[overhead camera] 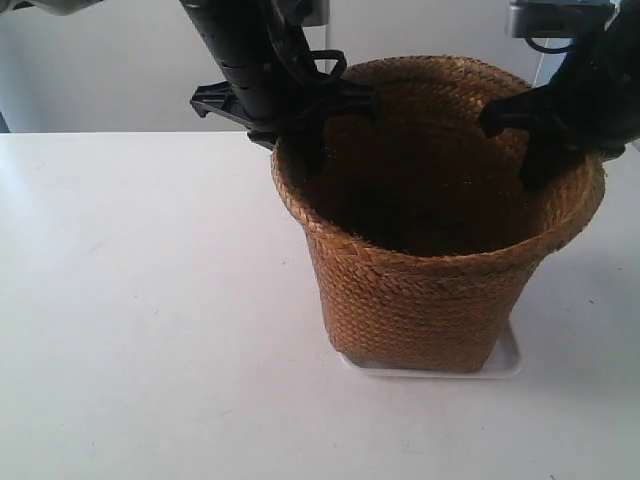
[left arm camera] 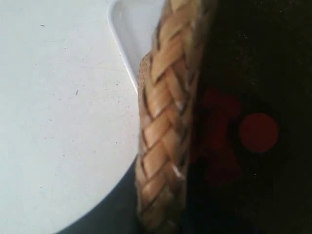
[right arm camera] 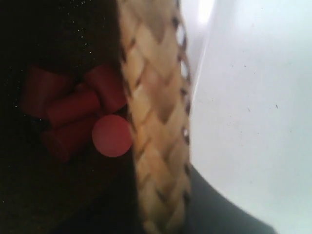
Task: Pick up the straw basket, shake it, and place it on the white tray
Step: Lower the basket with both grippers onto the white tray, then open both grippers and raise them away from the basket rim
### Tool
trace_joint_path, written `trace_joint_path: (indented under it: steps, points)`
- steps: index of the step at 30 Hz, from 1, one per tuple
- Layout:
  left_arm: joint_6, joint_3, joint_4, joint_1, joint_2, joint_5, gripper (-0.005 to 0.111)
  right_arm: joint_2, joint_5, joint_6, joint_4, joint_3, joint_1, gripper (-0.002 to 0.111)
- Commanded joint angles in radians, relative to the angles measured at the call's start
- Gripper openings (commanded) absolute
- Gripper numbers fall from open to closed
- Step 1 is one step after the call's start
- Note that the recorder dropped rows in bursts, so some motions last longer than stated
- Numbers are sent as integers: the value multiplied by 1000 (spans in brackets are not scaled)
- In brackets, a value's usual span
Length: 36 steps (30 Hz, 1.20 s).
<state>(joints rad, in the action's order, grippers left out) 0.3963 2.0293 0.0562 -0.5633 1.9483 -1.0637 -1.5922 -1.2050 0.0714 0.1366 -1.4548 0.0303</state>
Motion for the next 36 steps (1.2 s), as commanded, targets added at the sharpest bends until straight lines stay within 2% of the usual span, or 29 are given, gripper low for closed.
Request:
trace_joint_path:
  steps: [1,6,19,22,26,27,28,29,33,34,36]
  points:
    - [35,26,9,-7,14,5,0,3,20,27,-3,-34,-17,0]
    - [68,31,0,-7,35,8,0,-5,24,27,10,-86,-53,0]
    - [127,31,-8,-7,35,51,0,-82,24,60,68,-86,-53,0]
    - [132,29,-8,-7,35,54,0,-86,40,62,71,-86,-53,7]
    - [177,29,-8,-7,35,54,2,-85,46,62,81,-90,-53,26]
    - [193,29,-8,-7,35,54,9,-85,46,62,93,-90,-53,35]
    - [200,29,-8,-7,35,54,14,-85,49,64,94,-90,-53,39]
    - [206,29,-8,-7,35,54,26,-85,49,76,95,-90,-53,44]
    - [206,29,-12,-7,35,43,65,-85,58,83,98,-90,-53,52]
    - [206,29,-14,-7,35,40,71,-82,59,83,98,-90,-53,59]
    - [206,29,-37,-7,30,33,73,-68,61,83,98,-90,-53,66]
